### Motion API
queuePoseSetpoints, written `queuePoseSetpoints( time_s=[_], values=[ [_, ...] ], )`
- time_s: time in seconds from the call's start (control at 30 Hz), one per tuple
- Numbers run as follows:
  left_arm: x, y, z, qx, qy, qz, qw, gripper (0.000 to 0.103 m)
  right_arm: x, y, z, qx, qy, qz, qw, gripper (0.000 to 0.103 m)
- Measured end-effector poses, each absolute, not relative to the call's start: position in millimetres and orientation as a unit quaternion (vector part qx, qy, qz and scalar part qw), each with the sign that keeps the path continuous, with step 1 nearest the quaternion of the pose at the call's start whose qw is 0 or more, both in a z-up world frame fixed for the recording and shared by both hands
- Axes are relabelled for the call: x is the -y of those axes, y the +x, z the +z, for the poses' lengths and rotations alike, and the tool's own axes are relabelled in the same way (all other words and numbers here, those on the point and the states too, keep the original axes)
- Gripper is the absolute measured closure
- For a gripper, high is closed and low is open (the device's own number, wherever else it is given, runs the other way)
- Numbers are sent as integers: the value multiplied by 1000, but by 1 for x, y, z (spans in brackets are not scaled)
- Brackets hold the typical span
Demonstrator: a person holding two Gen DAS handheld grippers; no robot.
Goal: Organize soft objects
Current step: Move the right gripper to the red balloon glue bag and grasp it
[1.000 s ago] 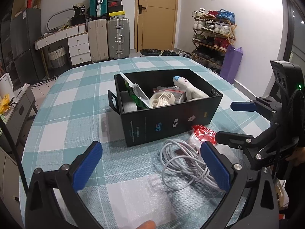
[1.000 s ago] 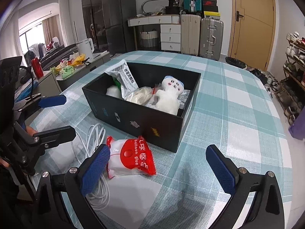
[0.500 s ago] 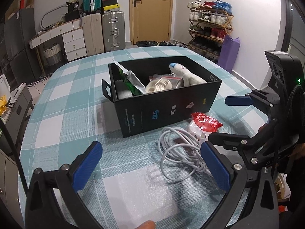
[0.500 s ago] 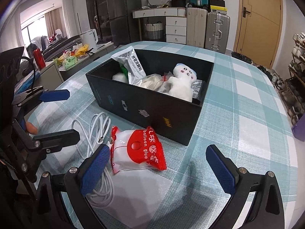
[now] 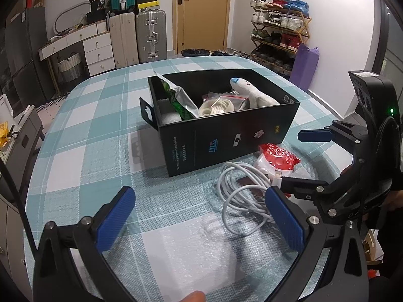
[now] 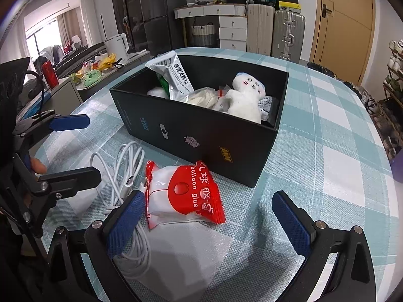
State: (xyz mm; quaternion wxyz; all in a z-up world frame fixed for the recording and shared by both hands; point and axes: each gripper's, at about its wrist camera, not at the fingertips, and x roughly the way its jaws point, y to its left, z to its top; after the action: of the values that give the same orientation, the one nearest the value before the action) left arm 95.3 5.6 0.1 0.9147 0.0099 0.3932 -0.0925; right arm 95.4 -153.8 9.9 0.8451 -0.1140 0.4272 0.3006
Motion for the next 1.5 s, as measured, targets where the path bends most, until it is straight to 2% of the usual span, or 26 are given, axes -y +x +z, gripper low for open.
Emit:
queuePoseSetpoints(
  time_s=[0.8,1.1,1.27,1.5],
  values=[
    [-9,97,-3,-398,9,-90,913,0,150,98,5,-438,-117,298,840,3],
    [-11,97,-5,-398,9,-90,913,0,149,96,6,-438,-106,321,833,24],
    [-11,97,-5,-399,7,-91,913,0,150,93,6,-440,-100,332,828,43],
    [-11,96,-4,-399,2,-96,912,0,158,88,13,-427,-105,333,834,49]
  ],
)
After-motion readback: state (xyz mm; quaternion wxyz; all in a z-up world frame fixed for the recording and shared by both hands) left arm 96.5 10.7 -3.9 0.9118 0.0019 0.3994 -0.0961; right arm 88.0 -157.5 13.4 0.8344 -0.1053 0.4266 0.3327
